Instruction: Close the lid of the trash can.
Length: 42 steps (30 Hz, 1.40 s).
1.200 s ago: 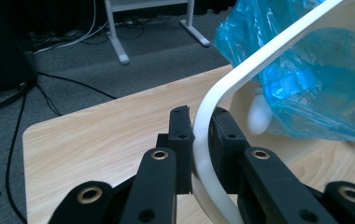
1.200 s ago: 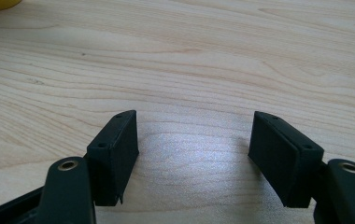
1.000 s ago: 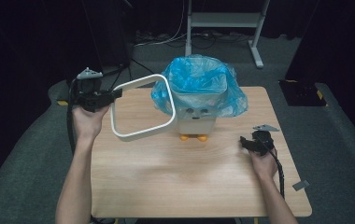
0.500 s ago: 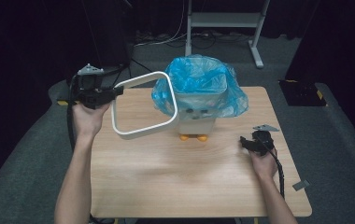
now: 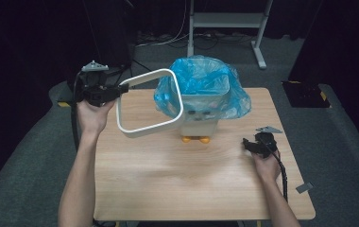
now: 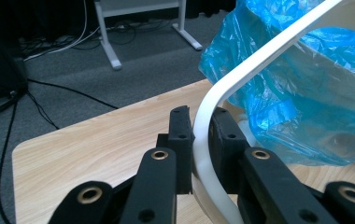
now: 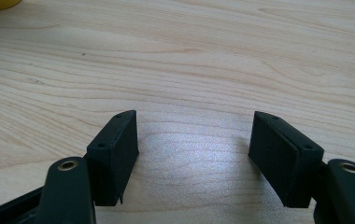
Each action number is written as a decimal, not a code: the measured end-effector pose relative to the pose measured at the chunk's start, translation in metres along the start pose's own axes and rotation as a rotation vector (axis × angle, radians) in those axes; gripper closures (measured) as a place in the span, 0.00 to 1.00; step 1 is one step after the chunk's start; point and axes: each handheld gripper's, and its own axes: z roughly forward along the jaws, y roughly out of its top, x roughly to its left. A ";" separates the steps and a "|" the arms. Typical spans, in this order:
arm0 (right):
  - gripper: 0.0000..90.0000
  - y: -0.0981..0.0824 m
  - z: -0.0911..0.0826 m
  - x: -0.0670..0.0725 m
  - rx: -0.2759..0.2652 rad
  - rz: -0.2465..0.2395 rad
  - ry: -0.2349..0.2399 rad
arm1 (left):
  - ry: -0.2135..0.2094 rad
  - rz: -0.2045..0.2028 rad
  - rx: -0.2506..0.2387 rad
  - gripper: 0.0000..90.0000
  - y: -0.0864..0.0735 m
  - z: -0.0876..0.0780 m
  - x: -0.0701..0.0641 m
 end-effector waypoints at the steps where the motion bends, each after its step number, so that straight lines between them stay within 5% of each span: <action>1: 0.36 0.000 0.000 0.000 0.000 0.000 0.000 | 0.000 0.006 0.000 0.89 0.001 -0.001 0.000; 26: 0.36 0.000 0.000 0.000 0.000 -0.001 0.000 | -0.061 0.010 0.008 0.89 0.032 0.031 -0.010; 35: 0.36 0.000 0.000 0.000 0.000 -0.001 0.000 | -0.054 0.063 0.016 0.89 0.056 0.039 -0.022; 42: 0.36 0.000 0.000 0.000 0.000 -0.001 0.000 | -0.075 0.066 0.017 0.89 0.070 0.049 -0.025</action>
